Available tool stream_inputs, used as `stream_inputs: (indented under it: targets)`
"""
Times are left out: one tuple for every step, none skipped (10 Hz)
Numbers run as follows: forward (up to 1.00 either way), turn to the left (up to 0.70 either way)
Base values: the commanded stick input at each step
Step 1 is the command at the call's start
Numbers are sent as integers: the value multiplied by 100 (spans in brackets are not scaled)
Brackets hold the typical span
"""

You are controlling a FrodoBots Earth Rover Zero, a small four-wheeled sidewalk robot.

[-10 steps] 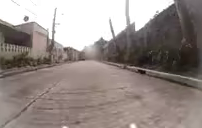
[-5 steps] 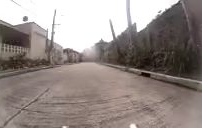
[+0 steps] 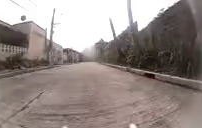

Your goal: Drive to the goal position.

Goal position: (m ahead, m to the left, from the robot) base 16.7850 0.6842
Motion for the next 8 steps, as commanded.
stream_inputs:
  targets:
    - [70,1]
    - [70,1]
    - [70,1]
    - [70,1]
    - [70,1]
    - [70,1]
    - [70,1]
    - [70,1]
